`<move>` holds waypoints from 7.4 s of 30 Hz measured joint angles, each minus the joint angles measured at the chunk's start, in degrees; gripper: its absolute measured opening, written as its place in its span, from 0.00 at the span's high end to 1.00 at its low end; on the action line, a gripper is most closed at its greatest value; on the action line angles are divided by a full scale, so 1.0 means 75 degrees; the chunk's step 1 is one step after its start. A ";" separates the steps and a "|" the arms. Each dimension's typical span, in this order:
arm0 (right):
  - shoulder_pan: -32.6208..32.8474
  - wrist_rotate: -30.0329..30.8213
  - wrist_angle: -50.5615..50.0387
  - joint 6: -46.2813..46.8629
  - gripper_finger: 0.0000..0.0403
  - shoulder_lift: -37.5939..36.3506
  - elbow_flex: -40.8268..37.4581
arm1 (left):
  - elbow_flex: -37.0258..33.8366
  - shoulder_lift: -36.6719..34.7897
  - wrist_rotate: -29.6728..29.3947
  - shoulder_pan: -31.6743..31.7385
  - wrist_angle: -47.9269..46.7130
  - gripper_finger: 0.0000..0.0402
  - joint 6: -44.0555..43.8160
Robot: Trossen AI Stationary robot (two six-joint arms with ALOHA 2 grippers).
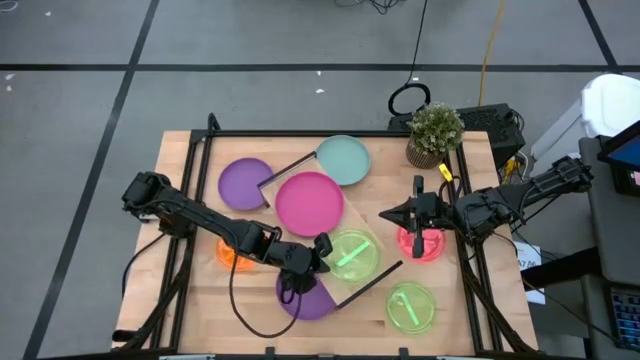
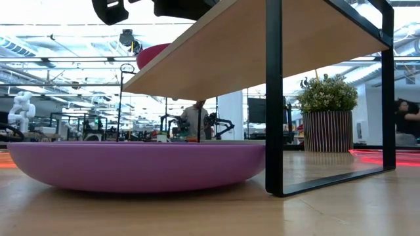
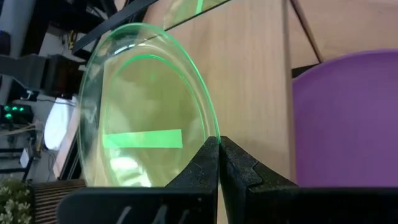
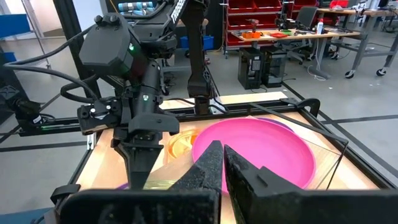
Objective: Place and stack plates onto a shelf
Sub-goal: Put the left green plate on the shelf, then stack the pink plate on top of the green plate on the shelf
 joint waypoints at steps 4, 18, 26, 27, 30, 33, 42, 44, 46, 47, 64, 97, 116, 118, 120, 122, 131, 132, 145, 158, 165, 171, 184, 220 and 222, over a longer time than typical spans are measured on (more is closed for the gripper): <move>0.0000 0.0000 0.0000 0.0000 1.00 0.0000 0.0000 | 0.0000 0.0001 0.0008 0.0012 0.0000 0.99 -0.0155; 0.0000 -0.0003 0.0000 -0.0017 1.00 0.0000 0.0000 | 0.0000 0.0006 -0.0001 0.0108 0.0052 0.86 -0.0722; 0.0000 -0.0023 -0.0013 -0.0017 1.00 0.0000 0.0000 | 0.0000 0.0009 -0.0012 0.0085 0.0054 0.86 -0.1064; 0.0000 -0.0023 -0.0024 -0.0017 1.00 0.0003 0.0000 | 0.0000 0.0009 -0.0016 0.0070 0.0055 0.86 -0.1113; 0.0000 -0.0026 -0.0024 -0.0001 1.00 0.0002 0.0000 | -0.0006 0.0009 -0.0274 -0.0019 0.0260 0.86 -0.1264; 0.0000 -0.0026 -0.0026 0.0003 1.00 0.0000 0.0000 | -0.0006 -0.0069 -0.0715 -0.0157 0.0596 0.86 -0.1508; 0.0000 -0.0052 -0.0139 0.0096 1.00 0.0003 0.0000 | -0.0006 -0.0592 -0.1073 -0.0424 0.0663 0.86 -0.2232; 0.0000 -0.0052 -0.0237 0.0118 1.00 0.0003 0.0000 | -0.0006 -0.0734 -0.1070 -0.0473 0.0642 0.86 -0.2547; 0.0000 -0.0055 -0.0379 0.0152 1.00 0.0003 0.0001 | -0.0006 -0.0884 -0.1079 -0.0536 0.0597 0.86 -0.2837; 0.0000 -0.0055 -0.0450 0.0171 1.00 0.0003 0.0002 | -0.0003 -0.0946 -0.1085 -0.0550 0.0612 0.86 -0.3006; 0.0000 -0.0042 -0.0968 0.0281 1.00 0.0003 0.0000 | -0.0006 -0.1608 -0.1033 -0.0765 -0.1941 0.86 -0.5915; 0.0129 -0.0024 -0.2786 0.2134 1.00 -0.0145 0.0003 | -0.0006 -0.1605 -0.0605 -0.1858 -0.3383 0.86 -0.7505; 0.2232 -0.0569 -0.7240 0.7099 1.00 0.0126 0.0006 | -0.0006 -0.1605 -0.0679 -0.1962 -0.3378 0.86 -0.8296; 0.2421 -0.0885 -0.7296 0.7268 1.00 0.0394 0.0004 | -0.0005 -0.1605 -0.0680 -0.1961 -0.3378 0.86 -0.8296; 0.2617 -0.1043 -0.7353 0.7435 1.00 0.0704 -0.0009 | -0.0005 -0.1605 -0.0680 -0.1961 -0.3378 0.86 -0.8296; 0.2825 -0.1074 -0.7376 0.7504 0.99 0.1006 -0.0078 | -0.0004 -0.1605 -0.0681 -0.1961 -0.3378 0.86 -0.8296; 0.3363 -0.1471 -0.7057 0.8044 0.85 0.2053 -0.0801 | -0.0003 -0.1605 -0.0686 -0.1961 -0.3360 0.86 -0.8293; 0.3385 -0.1466 -0.6915 0.7956 0.83 0.2130 -0.0869 | -0.0005 -0.1605 -0.0690 -0.1961 -0.3337 0.86 -0.8288; 0.3401 -0.1448 -0.5936 0.7092 0.63 0.2892 -0.1761 | -0.0003 -0.1605 -0.0738 -0.1961 -0.3040 0.86 -0.7888; 0.3401 -0.1460 -0.5388 0.6177 0.75 0.3298 -0.2173 | -0.0003 -0.1605 -0.0738 -0.1961 -0.3042 0.86 -0.7903; 0.3396 -0.1590 -0.5374 0.6263 0.93 0.3299 -0.2197 | -0.0003 -0.1605 -0.0738 -0.1961 -0.3042 0.86 -0.7903; 0.3386 -0.1676 -0.5458 0.6338 0.98 0.3305 -0.2203 | -0.0003 -0.1605 -0.0738 -0.1961 -0.3042 0.86 -0.7880; 0.3381 -0.1662 -0.6276 0.6271 1.00 0.3314 -0.1313 | -0.0332 -0.1602 -0.0741 -0.1961 -0.2924 0.86 -0.7905; 0.2164 0.0820 -0.8989 0.3869 1.00 0.3311 0.2257 | -0.0592 -0.1602 -0.1341 -0.2859 -0.2579 0.86 -0.8400; 0.2106 0.0956 -0.8929 0.3588 1.00 0.3311 0.2384 | -0.0592 -0.1602 -0.1345 -0.2859 -0.2579 0.86 -0.8501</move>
